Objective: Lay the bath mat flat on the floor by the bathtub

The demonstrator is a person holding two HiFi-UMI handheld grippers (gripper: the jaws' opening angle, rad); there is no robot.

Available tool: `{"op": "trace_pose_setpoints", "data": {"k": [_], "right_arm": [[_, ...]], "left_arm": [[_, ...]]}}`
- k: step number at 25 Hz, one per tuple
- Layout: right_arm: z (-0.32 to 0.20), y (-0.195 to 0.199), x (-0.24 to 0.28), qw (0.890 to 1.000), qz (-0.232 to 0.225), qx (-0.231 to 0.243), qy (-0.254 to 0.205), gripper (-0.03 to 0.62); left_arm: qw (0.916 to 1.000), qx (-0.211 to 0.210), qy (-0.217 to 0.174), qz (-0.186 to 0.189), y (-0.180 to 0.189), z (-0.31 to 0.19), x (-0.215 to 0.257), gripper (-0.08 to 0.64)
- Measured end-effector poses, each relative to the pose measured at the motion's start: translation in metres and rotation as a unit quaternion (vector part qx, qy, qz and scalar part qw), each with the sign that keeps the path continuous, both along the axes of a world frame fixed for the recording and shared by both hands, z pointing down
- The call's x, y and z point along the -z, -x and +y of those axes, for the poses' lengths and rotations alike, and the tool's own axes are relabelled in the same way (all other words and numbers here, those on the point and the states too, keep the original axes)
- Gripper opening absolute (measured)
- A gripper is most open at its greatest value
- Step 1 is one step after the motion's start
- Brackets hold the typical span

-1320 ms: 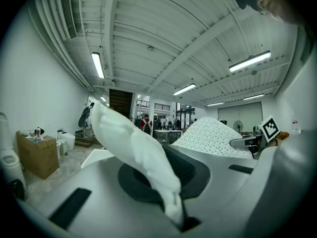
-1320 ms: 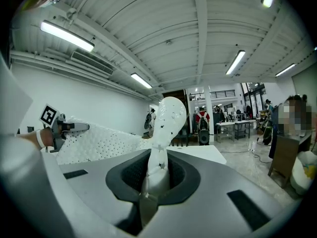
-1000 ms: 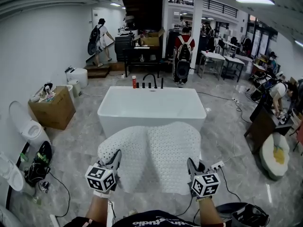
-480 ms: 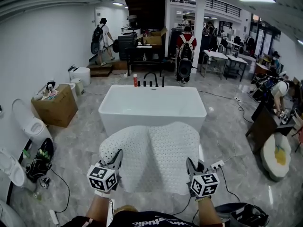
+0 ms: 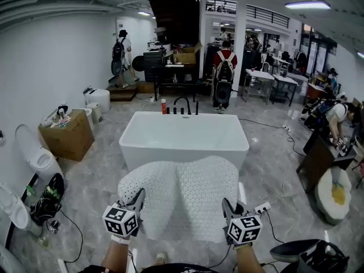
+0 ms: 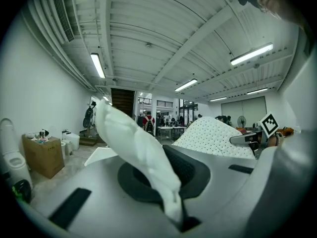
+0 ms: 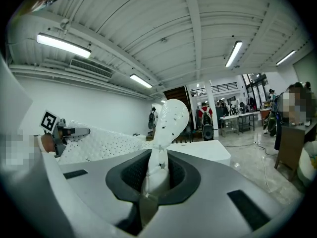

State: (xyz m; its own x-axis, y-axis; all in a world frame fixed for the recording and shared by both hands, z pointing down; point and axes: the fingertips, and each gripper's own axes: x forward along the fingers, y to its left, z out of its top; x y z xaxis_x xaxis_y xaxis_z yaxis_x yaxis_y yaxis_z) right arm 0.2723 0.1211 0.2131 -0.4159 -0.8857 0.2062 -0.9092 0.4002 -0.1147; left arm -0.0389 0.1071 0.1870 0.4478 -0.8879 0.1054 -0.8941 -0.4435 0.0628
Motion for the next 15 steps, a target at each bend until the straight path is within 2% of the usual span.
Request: {"op": "trace_pose_setpoints", "data": {"k": [7, 15], "right_arm": [[-0.029, 0.015, -0.006, 1.0, 0.014, -0.002, 0.011, 0.046], [-0.067, 0.043, -0.013, 0.999, 0.028, -0.012, 0.024, 0.046]], "left_arm": [[0.9998, -0.01, 0.009, 0.011, 0.011, -0.034, -0.014, 0.023], [0.9997, -0.018, 0.009, 0.016, 0.048, -0.075, -0.017, 0.023]]}}
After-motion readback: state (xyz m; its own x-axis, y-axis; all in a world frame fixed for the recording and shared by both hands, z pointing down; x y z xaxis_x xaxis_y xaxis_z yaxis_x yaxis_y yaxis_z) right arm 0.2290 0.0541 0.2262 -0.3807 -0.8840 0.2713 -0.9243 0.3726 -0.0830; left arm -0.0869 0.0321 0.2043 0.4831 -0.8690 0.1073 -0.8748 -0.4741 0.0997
